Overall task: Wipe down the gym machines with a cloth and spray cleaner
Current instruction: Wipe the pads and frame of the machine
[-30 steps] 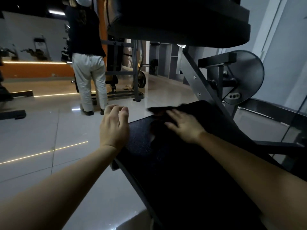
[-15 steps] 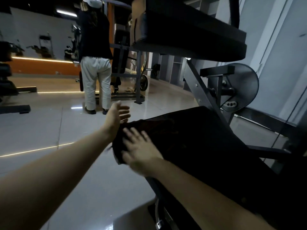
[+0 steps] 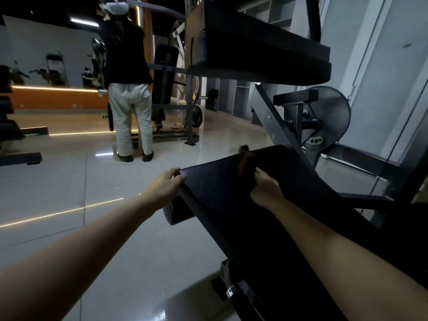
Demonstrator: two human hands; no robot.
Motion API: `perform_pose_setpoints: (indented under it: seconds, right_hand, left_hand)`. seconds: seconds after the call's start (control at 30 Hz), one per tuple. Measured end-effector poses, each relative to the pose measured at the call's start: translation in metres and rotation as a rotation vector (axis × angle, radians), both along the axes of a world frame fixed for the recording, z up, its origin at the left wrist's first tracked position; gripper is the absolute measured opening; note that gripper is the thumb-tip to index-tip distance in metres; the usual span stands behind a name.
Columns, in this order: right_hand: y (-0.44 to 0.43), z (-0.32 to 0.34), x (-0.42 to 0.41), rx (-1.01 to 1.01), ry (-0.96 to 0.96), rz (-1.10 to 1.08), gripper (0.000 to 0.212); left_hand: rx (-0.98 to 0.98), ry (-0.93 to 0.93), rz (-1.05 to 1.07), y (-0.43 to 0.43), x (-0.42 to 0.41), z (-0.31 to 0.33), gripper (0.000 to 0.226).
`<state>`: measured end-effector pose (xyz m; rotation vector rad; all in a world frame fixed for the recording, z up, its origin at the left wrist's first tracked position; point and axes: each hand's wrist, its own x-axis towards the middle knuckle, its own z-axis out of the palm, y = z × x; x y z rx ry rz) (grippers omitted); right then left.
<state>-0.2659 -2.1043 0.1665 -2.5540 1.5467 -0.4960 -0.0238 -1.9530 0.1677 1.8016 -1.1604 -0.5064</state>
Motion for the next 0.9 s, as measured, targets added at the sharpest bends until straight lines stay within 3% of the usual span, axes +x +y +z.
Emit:
perform_pose_setpoints:
  seconds: [0.07, 0.13, 0.23, 0.33, 0.4, 0.47, 0.57, 0.7, 0.77, 0.9]
  right_hand:
    - [0.003, 0.008, 0.0, -0.065, -0.158, -0.131, 0.043]
    - [0.007, 0.008, 0.0, 0.002, -0.233, -0.199, 0.059]
    - [-0.002, -0.014, -0.009, 0.184, -0.098, -0.222, 0.081]
    - [-0.035, -0.023, -0.031, 0.12, -0.078, -0.141, 0.066]
    - [-0.053, -0.017, -0.049, 0.158, -0.209, -0.039, 0.058]
    - [-0.067, -0.013, -0.068, 0.207, -0.402, -0.029, 0.063]
    - [-0.083, -0.018, -0.065, 0.098, -0.455, -0.084, 0.073]
    - [-0.078, -0.022, -0.009, 0.006, -0.331, -0.067, 0.049]
    - [-0.053, -0.023, 0.016, -0.088, -0.285, -0.057, 0.047]
    - [0.035, -0.038, 0.038, -0.183, -0.285, 0.352, 0.058]
  left_hand:
    - [0.014, -0.035, 0.001, 0.0, 0.0, -0.002, 0.056]
    - [0.033, -0.097, 0.027, -0.004, -0.005, -0.004, 0.058]
    - [-0.005, -0.235, 0.117, -0.016, -0.018, -0.003, 0.063]
    - [-0.04, -0.353, 0.167, -0.033, -0.027, -0.004, 0.063]
    - [-0.063, -0.423, 0.182, -0.04, -0.031, -0.013, 0.061]
    - [-0.155, -0.518, 0.208, -0.043, -0.035, -0.028, 0.064]
    - [-0.338, -0.479, 0.241, -0.044, -0.032, -0.048, 0.068]
    - [-0.409, -0.432, 0.229, -0.056, -0.027, -0.056, 0.061]
    - [-0.427, -0.413, 0.224, -0.056, -0.027, -0.058, 0.058]
    - [-0.416, -0.392, 0.21, -0.054, -0.027, -0.055, 0.057]
